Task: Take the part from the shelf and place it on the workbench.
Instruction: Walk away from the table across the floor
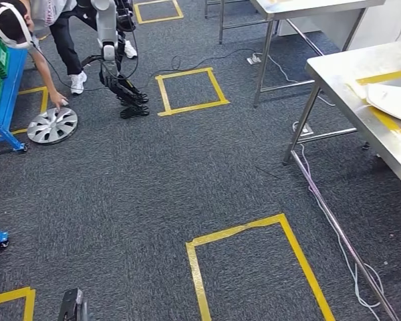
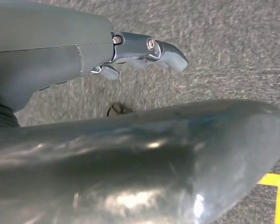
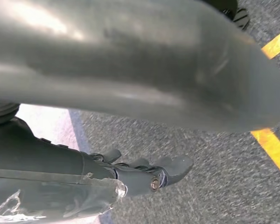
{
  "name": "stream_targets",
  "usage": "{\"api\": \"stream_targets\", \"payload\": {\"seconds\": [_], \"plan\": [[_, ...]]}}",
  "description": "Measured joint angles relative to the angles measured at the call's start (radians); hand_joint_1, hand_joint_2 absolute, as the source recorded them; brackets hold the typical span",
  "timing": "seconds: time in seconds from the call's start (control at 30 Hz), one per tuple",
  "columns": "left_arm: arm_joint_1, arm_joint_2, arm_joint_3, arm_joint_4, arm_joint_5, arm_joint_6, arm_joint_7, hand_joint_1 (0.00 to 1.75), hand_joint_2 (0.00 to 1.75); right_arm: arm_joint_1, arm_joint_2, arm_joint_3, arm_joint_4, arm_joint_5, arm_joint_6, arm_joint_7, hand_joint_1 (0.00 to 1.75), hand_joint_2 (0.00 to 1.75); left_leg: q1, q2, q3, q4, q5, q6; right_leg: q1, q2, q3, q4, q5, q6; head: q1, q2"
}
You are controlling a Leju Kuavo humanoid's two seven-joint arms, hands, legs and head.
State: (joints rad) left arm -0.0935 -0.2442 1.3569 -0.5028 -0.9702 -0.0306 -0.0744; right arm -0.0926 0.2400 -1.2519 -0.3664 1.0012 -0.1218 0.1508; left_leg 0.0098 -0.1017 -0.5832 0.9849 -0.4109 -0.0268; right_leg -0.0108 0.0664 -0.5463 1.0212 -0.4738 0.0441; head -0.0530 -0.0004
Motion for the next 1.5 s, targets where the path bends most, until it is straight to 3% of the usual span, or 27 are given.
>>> {"api": "stream_targets", "payload": {"seconds": [0.03, 0.1, 0.17, 0.23, 0.3, 0.37, 0.4, 0.47, 0.5, 0.57, 0.63, 0.7, 0.73, 0.77, 0.8, 0.87, 0.93, 1.0, 1.07, 1.13, 1.2, 1.27, 1.3, 1.33, 1.37, 1.43, 1.5], "plan": [[0.001, -0.001, 0.003, 0.000, 0.007, -0.006, 0.002, 0.00, 0.00, 0.000, -0.001, 0.002, 0.000, 0.002, 0.001, 0.000, 0.00, 0.00, 0.003, -0.008, -0.003, -0.002, 0.004, -0.007, 0.001, -0.009, 0.000, 0.000, 0.003, -0.007, 0.000, 0.000], [0.003, -0.003, 0.010, 0.000, 0.017, -0.016, 0.004, 0.00, 0.00, -0.001, -0.003, 0.005, 0.000, 0.003, 0.003, 0.001, 0.00, 0.00, 0.003, 0.014, -0.015, 0.016, -0.009, -0.016, 0.003, -0.028, -0.001, -0.004, 0.010, -0.022, -0.003, 0.000], [0.001, -0.005, 0.013, 0.000, 0.021, -0.019, 0.005, 0.00, 0.00, -0.002, -0.005, 0.007, 0.000, 0.004, 0.004, 0.000, 0.00, 0.00, 0.000, 0.062, -0.057, 0.105, -0.065, -0.020, 0.004, -0.051, -0.002, -0.008, 0.014, -0.033, -0.008, 0.000], [-0.001, -0.007, 0.013, 0.001, 0.023, -0.018, 0.006, 0.00, 0.00, 0.001, -0.008, 0.007, 0.000, 0.004, 0.003, 0.000, 0.00, 0.00, -0.001, 0.083, -0.118, 0.234, -0.125, -0.022, 0.009, -0.077, -0.005, -0.008, 0.014, -0.037, -0.010, 0.000], [0.002, -0.008, 0.013, 0.001, 0.023, -0.016, 0.008, 0.00, 0.00, 0.002, -0.010, 0.007, 0.000, 0.004, 0.002, 0.001, 0.00, 0.00, -0.001, 0.088, -0.132, 0.274, -0.126, -0.019, 0.012, -0.102, -0.006, -0.008, 0.014, -0.038, -0.010, 0.000], [0.004, -0.008, 0.013, 0.002, 0.023, -0.016, 0.009, 0.00, 0.00, 0.001, -0.010, 0.007, 0.001, 0.004, 0.001, 0.001, 0.00, 0.00, -0.004, 0.102, -0.075, 0.178, -0.070, -0.012, 0.014, -0.122, -0.005, -0.008, 0.013, -0.037, -0.010, 0.000], [0.003, -0.008, 0.013, 0.002, 0.023, -0.016, 0.009, 0.00, 0.00, 0.000, -0.010, 0.007, 0.001, 0.004, 0.001, 0.002, 0.00, 0.00, -0.009, 0.125, -0.036, 0.109, -0.045, -0.008, 0.017, -0.131, -0.004, -0.007, 0.012, -0.034, -0.010, 0.000], [-0.001, -0.008, 0.013, 0.002, 0.025, -0.016, 0.009, 0.00, 0.00, -0.001, -0.011, 0.007, 0.002, 0.003, 0.001, 0.004, 0.00, 0.00, -0.017, 0.158, 0.011, 0.017, -0.022, 0.004, 0.022, -0.147, -0.003, -0.005, 0.008, -0.027, -0.010, 0.000], [-0.002, -0.008, 0.013, 0.002, 0.025, -0.016, 0.009, 0.00, 0.00, -0.002, -0.011, 0.007, 0.002, 0.003, 0.001, 0.006, 0.00, 0.00, -0.020, 0.162, 0.016, 0.002, -0.023, 0.009, 0.024, -0.156, -0.003, -0.005, 0.007, -0.023, -0.009, 0.000], [0.002, -0.008, 0.013, 0.002, 0.026, -0.016, 0.011, 0.00, 0.00, -0.004, -0.012, 0.007, 0.003, 0.003, 0.000, 0.008, 0.00, 0.00, -0.020, 0.143, 0.014, -0.002, -0.018, 0.020, 0.023, -0.167, 0.000, -0.006, 0.004, -0.014, -0.008, 0.000], [0.006, -0.008, 0.013, 0.002, 0.026, -0.016, 0.016, 0.00, 0.00, -0.005, -0.012, 0.007, 0.004, 0.003, 0.001, 0.008, 0.00, 0.00, -0.015, 0.125, 0.015, -0.006, -0.013, 0.031, 0.019, -0.136, -0.015, 0.035, -0.026, -0.002, -0.005, 0.000], [0.005, -0.008, 0.012, 0.002, 0.027, -0.018, 0.021, 0.00, 0.00, -0.004, -0.013, 0.008, 0.004, 0.003, 0.001, 0.008, 0.00, 0.00, -0.012, 0.106, 0.013, -0.007, -0.010, 0.039, 0.016, -0.089, -0.067, 0.153, -0.089, 0.005, 0.000, 0.000], [0.005, -0.009, 0.012, 0.002, 0.027, -0.019, 0.023, 0.00, 0.00, -0.002, -0.013, 0.008, 0.005, 0.003, 0.001, 0.008, 0.00, 0.00, -0.012, 0.095, 0.012, -0.007, -0.009, 0.041, 0.015, -0.077, -0.099, 0.222, -0.117, 0.007, 0.001, 0.000], [0.006, -0.010, 0.012, 0.002, 0.027, -0.019, 0.023, 0.00, 0.00, 0.000, -0.014, 0.008, 0.005, 0.003, 0.001, 0.008, 0.00, 0.00, -0.013, 0.084, 0.012, -0.007, -0.009, 0.041, 0.015, -0.072, -0.124, 0.272, -0.131, 0.008, 0.001, 0.000], [0.007, -0.010, 0.012, 0.002, 0.027, -0.019, 0.024, 0.00, 0.00, 0.002, -0.014, 0.008, 0.005, 0.003, 0.001, 0.008, 0.00, 0.00, -0.012, 0.072, 0.012, -0.007, -0.008, 0.041, 0.014, -0.069, -0.134, 0.288, -0.126, 0.009, 0.001, 0.000], [0.008, -0.012, 0.012, 0.002, 0.028, -0.019, 0.024, 0.00, 0.00, 0.002, -0.016, 0.008, 0.006, 0.003, 0.001, 0.008, 0.00, 0.00, -0.011, 0.048, 0.013, -0.006, -0.006, 0.038, 0.010, -0.059, -0.093, 0.195, -0.062, 0.009, 0.001, 0.000], [0.006, -0.014, 0.012, 0.002, 0.033, -0.026, 0.024, 0.00, 0.00, 0.002, -0.017, 0.008, 0.006, 0.004, 0.001, 0.008, 0.00, 0.00, -0.011, 0.026, 0.011, -0.003, -0.005, 0.030, 0.002, -0.024, -0.029, 0.056, -0.005, 0.008, 0.001, 0.000], [0.007, -0.015, 0.012, 0.002, 0.048, -0.048, 0.026, 0.00, 0.00, 0.000, -0.017, 0.008, 0.008, 0.005, 0.001, 0.008, 0.00, 0.00, -0.011, 0.010, 0.005, -0.001, -0.002, 0.018, 0.001, -0.001, -0.002, 0.001, 0.005, 0.000, 0.002, 0.000], [0.011, -0.016, 0.012, 0.002, 0.064, -0.069, 0.027, 0.00, 0.00, -0.002, -0.019, 0.008, 0.010, 0.008, 0.002, 0.009, 0.00, 0.00, -0.007, 0.000, -0.001, -0.003, 0.003, 0.006, 0.005, -0.012, 0.000, -0.003, 0.008, -0.015, 0.002, 0.000], [0.013, -0.017, 0.013, 0.002, 0.069, -0.077, 0.027, 0.00, 0.00, -0.002, -0.022, 0.009, 0.011, 0.009, 0.003, 0.008, 0.00, 0.00, -0.006, 0.026, -0.016, 0.023, -0.016, -0.003, 0.005, -0.029, -0.001, -0.008, 0.015, -0.029, -0.001, 0.000], [0.010, -0.019, 0.013, 0.002, 0.070, -0.080, 0.026, 0.00, 0.00, 0.000, -0.026, 0.010, 0.011, 0.010, 0.005, 0.008, 0.00, 0.00, -0.007, 0.069, -0.064, 0.124, -0.079, -0.009, 0.006, -0.051, -0.003, -0.012, 0.018, -0.037, -0.005, 0.000], [0.009, -0.021, 0.013, 0.002, 0.070, -0.082, 0.026, 0.00, 0.00, 0.003, -0.030, 0.010, 0.012, 0.010, 0.004, 0.008, 0.00, 0.00, -0.007, 0.084, -0.122, 0.249, -0.133, -0.014, 0.009, -0.076, -0.005, -0.012, 0.017, -0.040, -0.007, 0.000], [0.011, -0.022, 0.012, 0.002, 0.070, -0.082, 0.026, 0.00, 0.00, 0.004, -0.031, 0.011, 0.012, 0.010, 0.004, 0.008, 0.00, 0.00, -0.007, 0.086, -0.132, 0.275, -0.136, -0.014, 0.009, -0.087, -0.006, -0.012, 0.017, -0.041, -0.007, 0.000], [0.013, -0.023, 0.012, 0.001, 0.070, -0.082, 0.026, 0.00, 0.00, 0.004, -0.032, 0.011, 0.012, 0.010, 0.004, 0.008, 0.00, 0.00, -0.007, 0.087, -0.126, 0.267, -0.122, -0.014, 0.010, -0.097, -0.006, -0.012, 0.017, -0.040, -0.007, 0.000], [0.014, -0.023, 0.012, 0.001, 0.070, -0.082, 0.026, 0.00, 0.00, 0.003, -0.032, 0.011, 0.012, 0.010, 0.004, 0.008, 0.00, 0.00, -0.007, 0.092, -0.100, 0.222, -0.093, -0.012, 0.010, -0.107, -0.005, -0.011, 0.016, -0.040, -0.007, 0.000], [0.013, -0.023, 0.012, 0.000, 0.070, -0.082, 0.026, 0.00, 0.00, 0.003, -0.033, 0.012, 0.013, 0.010, 0.004, 0.009, 0.00, 0.00, -0.010, 0.125, -0.025, 0.089, -0.039, -0.006, 0.013, -0.124, -0.003, -0.009, 0.013, -0.034, -0.008, 0.000], [0.010, -0.024, 0.012, 0.000, 0.069, -0.082, 0.027, 0.00, 0.00, 0.002, -0.033, 0.013, 0.013, 0.010, 0.003, 0.009, 0.00, 0.00, -0.015, 0.150, 0.015, 0.011, -0.022, 0.004, 0.018, -0.138, -0.003, -0.006, 0.009, -0.024, -0.006, 0.000]]}}
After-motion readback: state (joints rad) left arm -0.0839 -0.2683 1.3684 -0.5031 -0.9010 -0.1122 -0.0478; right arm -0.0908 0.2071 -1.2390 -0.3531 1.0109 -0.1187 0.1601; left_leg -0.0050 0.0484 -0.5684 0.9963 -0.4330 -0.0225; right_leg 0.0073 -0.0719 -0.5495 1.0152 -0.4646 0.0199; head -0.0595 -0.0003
